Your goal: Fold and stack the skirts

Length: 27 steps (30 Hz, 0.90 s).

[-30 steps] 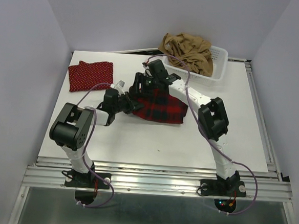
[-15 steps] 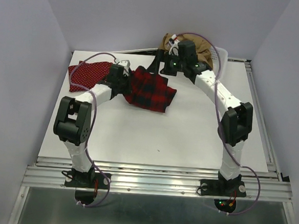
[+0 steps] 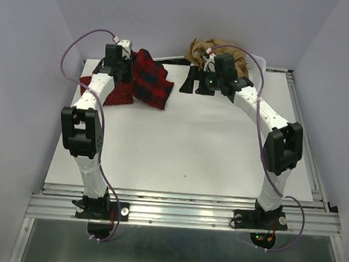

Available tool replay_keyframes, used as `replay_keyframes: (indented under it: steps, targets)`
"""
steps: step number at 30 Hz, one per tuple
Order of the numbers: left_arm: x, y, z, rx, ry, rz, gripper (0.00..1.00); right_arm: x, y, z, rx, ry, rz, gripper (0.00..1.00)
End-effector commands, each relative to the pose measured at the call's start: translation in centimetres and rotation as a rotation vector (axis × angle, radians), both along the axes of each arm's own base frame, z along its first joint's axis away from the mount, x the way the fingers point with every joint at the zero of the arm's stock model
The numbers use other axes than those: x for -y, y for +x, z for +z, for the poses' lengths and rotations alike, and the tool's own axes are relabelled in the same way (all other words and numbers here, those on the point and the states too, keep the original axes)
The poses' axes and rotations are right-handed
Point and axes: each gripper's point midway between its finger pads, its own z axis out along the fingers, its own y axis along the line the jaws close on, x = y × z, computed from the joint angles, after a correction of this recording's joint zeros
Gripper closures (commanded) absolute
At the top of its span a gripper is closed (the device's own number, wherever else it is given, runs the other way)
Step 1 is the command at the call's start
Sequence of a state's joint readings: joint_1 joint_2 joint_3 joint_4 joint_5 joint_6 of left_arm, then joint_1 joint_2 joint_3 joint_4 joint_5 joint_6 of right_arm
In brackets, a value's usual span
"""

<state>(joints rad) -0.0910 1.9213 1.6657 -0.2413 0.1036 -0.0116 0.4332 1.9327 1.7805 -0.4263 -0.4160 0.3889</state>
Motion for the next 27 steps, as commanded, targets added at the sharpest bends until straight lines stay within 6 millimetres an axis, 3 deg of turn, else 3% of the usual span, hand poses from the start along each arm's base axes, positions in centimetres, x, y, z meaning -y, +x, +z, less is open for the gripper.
replay_keyframes:
  steps: [1, 11, 23, 27]
  targets:
    - [-1.4, 1.7, 5.6, 0.11, -0.011, -0.015, 1.0, -0.2, 0.2, 1.9, 0.06, 0.022, 0.015, 0.0]
    - [-3.1, 1.9, 8.9, 0.193, 0.005, -0.033, 1.0, -0.6, 0.1, 1.0, 0.028, 0.031, 0.028, 0.0]
    - [-1.9, 2.3, 14.9, 0.345, -0.004, -0.111, 1.0, -1.0, 0.1, 0.3, 0.005, 0.041, 0.037, 0.0]
    - [-1.7, 2.3, 15.9, 0.356, -0.037, -0.101, 1.0, -0.9, 0.1, 0.3, 0.002, 0.039, 0.035, 0.0]
